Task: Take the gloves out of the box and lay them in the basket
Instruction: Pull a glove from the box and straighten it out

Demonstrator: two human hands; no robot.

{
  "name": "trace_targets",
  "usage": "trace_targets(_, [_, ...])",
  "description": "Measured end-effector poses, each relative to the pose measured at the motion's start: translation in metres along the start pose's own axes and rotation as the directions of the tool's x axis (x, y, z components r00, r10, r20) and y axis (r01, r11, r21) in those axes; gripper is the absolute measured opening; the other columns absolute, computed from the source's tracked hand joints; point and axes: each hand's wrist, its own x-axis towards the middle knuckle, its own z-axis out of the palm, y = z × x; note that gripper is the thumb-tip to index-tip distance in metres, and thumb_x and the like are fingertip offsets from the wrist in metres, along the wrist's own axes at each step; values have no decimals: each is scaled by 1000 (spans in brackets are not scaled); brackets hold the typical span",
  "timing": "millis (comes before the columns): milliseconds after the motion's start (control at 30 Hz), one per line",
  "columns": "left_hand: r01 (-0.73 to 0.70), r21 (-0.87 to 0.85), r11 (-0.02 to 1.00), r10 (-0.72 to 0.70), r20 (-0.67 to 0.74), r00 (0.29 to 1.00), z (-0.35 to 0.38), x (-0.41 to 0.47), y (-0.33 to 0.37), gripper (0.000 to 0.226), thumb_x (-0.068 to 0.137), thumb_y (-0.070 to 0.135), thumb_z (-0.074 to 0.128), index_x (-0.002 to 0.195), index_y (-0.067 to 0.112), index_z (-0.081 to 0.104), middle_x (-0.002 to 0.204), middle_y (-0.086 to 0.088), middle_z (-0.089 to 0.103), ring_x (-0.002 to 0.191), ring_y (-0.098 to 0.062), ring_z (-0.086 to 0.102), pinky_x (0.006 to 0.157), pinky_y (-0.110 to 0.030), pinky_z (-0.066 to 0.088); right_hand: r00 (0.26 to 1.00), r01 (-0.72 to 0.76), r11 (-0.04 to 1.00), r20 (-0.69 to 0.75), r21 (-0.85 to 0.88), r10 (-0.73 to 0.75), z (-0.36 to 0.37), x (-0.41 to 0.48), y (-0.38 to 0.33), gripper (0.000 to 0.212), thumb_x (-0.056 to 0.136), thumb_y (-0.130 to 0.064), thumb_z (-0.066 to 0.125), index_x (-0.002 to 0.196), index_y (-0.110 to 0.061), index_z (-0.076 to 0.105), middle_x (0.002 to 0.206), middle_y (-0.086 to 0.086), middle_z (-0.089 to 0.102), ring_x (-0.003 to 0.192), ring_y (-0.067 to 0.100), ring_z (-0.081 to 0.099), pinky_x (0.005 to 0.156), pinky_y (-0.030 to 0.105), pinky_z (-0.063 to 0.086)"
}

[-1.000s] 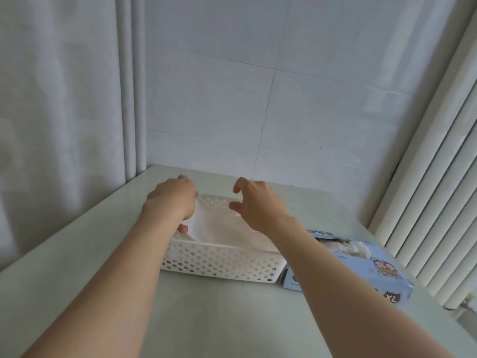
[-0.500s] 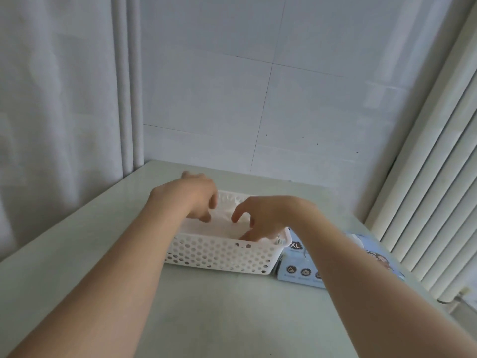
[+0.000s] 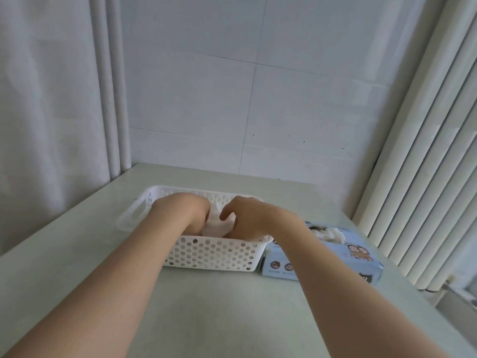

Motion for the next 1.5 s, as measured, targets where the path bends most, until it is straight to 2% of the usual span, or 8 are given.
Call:
trace_targets(133, [31, 27, 999, -26, -161, 987, -13, -9, 5, 40, 92, 28, 74, 130, 21, 62, 118, -4, 62, 93, -25, 67, 84, -39, 57, 942, 154, 981, -317, 116, -110, 0, -23, 13, 28, 104, -27, 62, 130, -24, 71, 112, -1, 76, 104, 19, 69, 93, 34, 56])
trace_targets(300, [-185, -62, 981, 126, -525, 842, -10, -15, 43, 16, 103, 28, 54, 109, 23, 68, 109, -2, 65, 99, -28, 66, 78, -38, 50, 746, 167, 970, -666, 178, -6, 14, -49, 61, 33, 101, -2, 55, 108, -22, 80, 99, -7, 77, 85, 4, 67, 80, 11, 51])
trace_targets(467, [-395, -63, 917, 269, -633, 726, 15, -20, 96, 23, 107, 35, 48, 106, 19, 64, 95, -1, 67, 83, -24, 66, 76, -41, 58, 730, -68, 963, -644, 262, 227, 30, -71, 111, 36, 87, -2, 62, 104, -31, 76, 103, -9, 66, 99, 12, 59, 93, 34, 50])
trace_targets(733, [-397, 218, 892, 418, -733, 537, 66, -6, 132, 26, 101, 36, 44, 99, 18, 63, 102, -1, 66, 108, -25, 62, 87, -40, 48, 794, -221, 970, -560, 98, 237, 28, -98, 147, 19, 93, -35, 73, 110, -41, 73, 103, -17, 59, 111, 14, 52, 90, 33, 30])
trace_targets(867, [-361, 280, 889, 450, -679, 580, 75, -8, 138, 49, 104, 52, 25, 104, 21, 62, 101, 0, 69, 99, -25, 64, 82, -41, 46, 823, -213, 976, -532, 40, 201, 28, -100, 153, 23, 89, -58, 76, 107, -43, 75, 99, -19, 66, 105, 14, 56, 92, 35, 37])
trace_targets(1000, [-342, 334, 878, 478, -650, 591, 78, -7, 137, 67, 99, 59, 10, 108, 21, 64, 104, -1, 70, 102, -25, 63, 78, -40, 48, 796, -225, 974, -581, -27, 168, 32, -95, 149, 16, 100, -50, 64, 105, -41, 77, 99, -13, 67, 106, 19, 58, 92, 36, 35])
trace_targets(1267, [-344, 383, 858, 514, -649, 560, 83, 1, 134, 63, 101, 59, 21, 95, 20, 70, 86, -1, 72, 83, -24, 66, 58, -35, 43, 532, -114, 993, -845, -14, 49, 46, -90, 149, 19, 107, -27, 58, 99, -24, 75, 98, -6, 68, 89, 24, 55, 82, 35, 28])
trace_targets(1500, [-328, 433, 839, 542, -631, 554, 80, 0, 133, 71, 102, 60, 11, 110, 22, 70, 97, 1, 73, 93, -23, 66, 59, -34, 33, 291, 210, 927, -925, 311, 245, 44, -86, 133, 18, 110, -16, 46, 98, -13, 58, 92, -2, 60, 87, 24, 56, 80, 39, 45])
